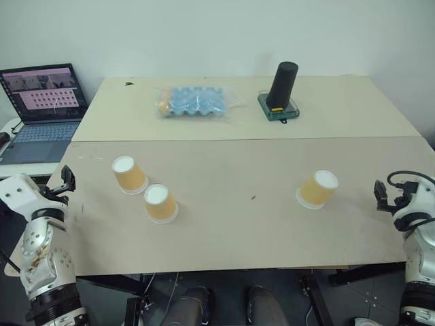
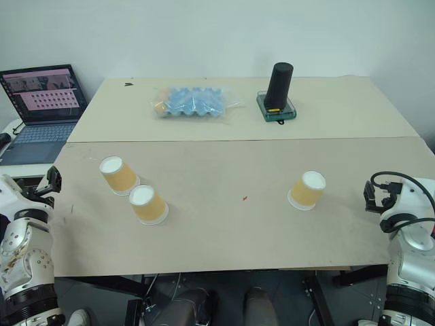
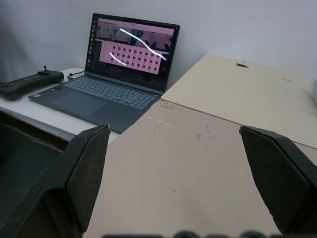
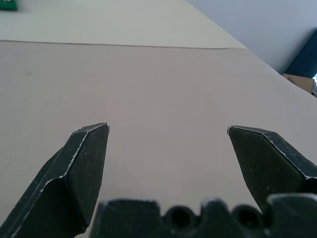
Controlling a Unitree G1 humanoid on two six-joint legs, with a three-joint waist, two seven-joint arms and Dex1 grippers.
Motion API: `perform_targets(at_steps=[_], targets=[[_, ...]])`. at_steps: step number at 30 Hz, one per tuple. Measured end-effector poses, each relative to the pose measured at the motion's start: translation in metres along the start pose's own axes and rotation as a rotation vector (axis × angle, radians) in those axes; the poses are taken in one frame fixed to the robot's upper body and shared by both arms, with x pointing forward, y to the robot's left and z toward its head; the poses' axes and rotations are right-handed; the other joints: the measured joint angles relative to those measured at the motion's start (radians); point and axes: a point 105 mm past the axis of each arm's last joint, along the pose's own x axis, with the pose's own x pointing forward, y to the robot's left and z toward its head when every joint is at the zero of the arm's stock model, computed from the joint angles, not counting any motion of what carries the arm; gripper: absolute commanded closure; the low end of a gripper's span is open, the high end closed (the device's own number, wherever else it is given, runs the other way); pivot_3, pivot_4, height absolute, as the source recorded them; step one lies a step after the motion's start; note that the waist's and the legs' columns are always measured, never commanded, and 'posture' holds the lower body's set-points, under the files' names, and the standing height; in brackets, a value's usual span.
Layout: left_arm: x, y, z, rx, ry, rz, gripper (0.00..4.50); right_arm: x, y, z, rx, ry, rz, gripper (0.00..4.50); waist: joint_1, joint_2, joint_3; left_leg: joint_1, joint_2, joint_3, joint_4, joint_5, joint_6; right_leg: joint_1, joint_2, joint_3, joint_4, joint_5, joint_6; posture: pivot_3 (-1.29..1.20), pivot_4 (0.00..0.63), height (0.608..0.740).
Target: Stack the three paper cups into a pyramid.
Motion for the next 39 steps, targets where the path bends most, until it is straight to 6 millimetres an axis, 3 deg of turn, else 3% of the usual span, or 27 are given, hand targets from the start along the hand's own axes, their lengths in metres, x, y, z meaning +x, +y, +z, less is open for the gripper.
perform_targets(at_steps=[8, 11, 13, 16, 19, 21, 22, 23, 26, 28, 33, 39], targets=[[0.001, -0.005, -0.005, 0.006, 0.019, -0.055, 0.03, -0.002, -0.006, -0.003, 0.000, 0.008, -0.033, 0.00, 0.000, 0.000, 0.000, 0.000, 0.000, 0.000, 0.000, 0.000, 0.000, 0.000, 0.000, 0.000, 0.000, 0.000, 0.000, 0.00, 0.150, 0.740], [0.001, -0.015, 0.003, 0.006, 0.012, -0.159, 0.03, -0.003, -0.008, 0.000, 0.021, 0.004, -0.030, 0.00, 0.000, 0.000, 0.000, -0.001, 0.000, 0.000, 0.000, 0.000, 0.000, 0.000, 0.000, 0.000, 0.000, 0.000, 0.000, 0.00, 0.150, 0.740], [-0.003, -0.025, 0.014, 0.008, -0.003, -0.261, 0.03, -0.003, -0.012, 0.013, 0.068, -0.024, -0.001, 0.00, 0.000, 0.001, 0.001, -0.002, 0.000, 0.000, 0.000, 0.000, 0.000, -0.001, 0.000, 0.000, 0.000, 0.000, 0.000, 0.00, 0.150, 0.740], [-0.012, -0.043, 0.034, 0.038, -0.005, -0.438, 0.03, -0.007, -0.001, 0.065, 0.130, -0.145, 0.179, 0.00, -0.008, 0.005, 0.003, -0.005, 0.001, 0.001, 0.000, 0.000, 0.000, -0.003, 0.000, 0.001, 0.000, 0.000, 0.000, 0.00, 0.150, 0.740], [-0.025, -0.070, 0.059, 0.073, -0.021, -0.620, 0.03, -0.021, 0.026, 0.133, 0.119, -0.296, 0.438, 0.00, -0.012, 0.006, 0.003, -0.004, 0.004, 0.001, 0.000, 0.000, 0.000, -0.002, 0.001, 0.000, -0.001, 0.000, 0.000, 0.00, 0.150, 0.740], [-0.035, -0.084, 0.066, 0.078, -0.005, -0.709, 0.03, -0.040, 0.052, 0.164, 0.113, -0.353, 0.653, 0.00, -0.011, 0.006, 0.003, -0.004, 0.006, 0.000, 0.000, -0.001, -0.001, -0.002, 0.002, -0.001, -0.003, -0.001, 0.001, 0.00, 0.150, 0.740], [-0.041, -0.091, 0.066, 0.086, 0.015, -0.757, 0.03, -0.058, 0.074, 0.178, 0.098, -0.377, 0.814, 0.00, -0.011, 0.006, 0.003, -0.005, 0.007, 0.000, 0.000, -0.002, -0.002, -0.002, 0.002, -0.001, -0.004, -0.001, 0.001, 0.00, 0.150, 0.740], [-0.044, -0.095, 0.066, 0.089, 0.029, -0.787, 0.03, -0.070, 0.089, 0.183, 0.088, -0.381, 0.915, 0.00, -0.010, 0.006, 0.003, -0.005, 0.008, 0.000, 0.000, -0.003, -0.002, -0.002, 0.002, -0.001, -0.006, -0.001, 0.001, 0.00, 0.150, 0.740], [-0.064, -0.114, 0.059, 0.090, 0.103, -0.919, 0.03, -0.130, 0.155, 0.183, -0.006, -0.343, 1.388, 0.00, -0.010, 0.006, 0.004, -0.006, 0.011, 0.000, -0.001, -0.004, -0.003, -0.002, 0.004, -0.002, -0.010, 0.002, -0.003, 0.00, 0.150, 0.740], [-0.076, -0.120, 0.050, 0.112, 0.159, -0.980, 0.03, -0.151, 0.177, 0.177, -0.035, -0.321, 1.547, 0.00, -0.010, 0.006, 0.004, -0.006, 0.010, 0.001, -0.001, -0.005, -0.002, -0.002, 0.003, -0.002, -0.012, 0.002, -0.004, 0.00, 0.150, 0.740], [-0.102, -0.118, 0.018, 0.150, 0.308, -1.051, 0.03, -0.156, 0.202, 0.161, -0.037, -0.263, 1.642, 0.00, 0.003, 0.005, 0.004, -0.007, 0.009, 0.003, -0.001, -0.006, -0.001, -0.005, 0.002, -0.001, -0.013, 0.003, -0.005, 0.00, 0.150, 0.740], [-0.112, -0.117, 0.005, 0.180, 0.360, -1.076, 0.03, -0.151, 0.208, 0.160, -0.032, -0.268, 1.645, 0.00, 0.025, 0.005, 0.004, -0.008, 0.010, 0.003, -0.001, -0.006, -0.001, -0.008, 0.002, -0.001, -0.013, 0.003, -0.005, 0.00, 0.150, 0.740]])
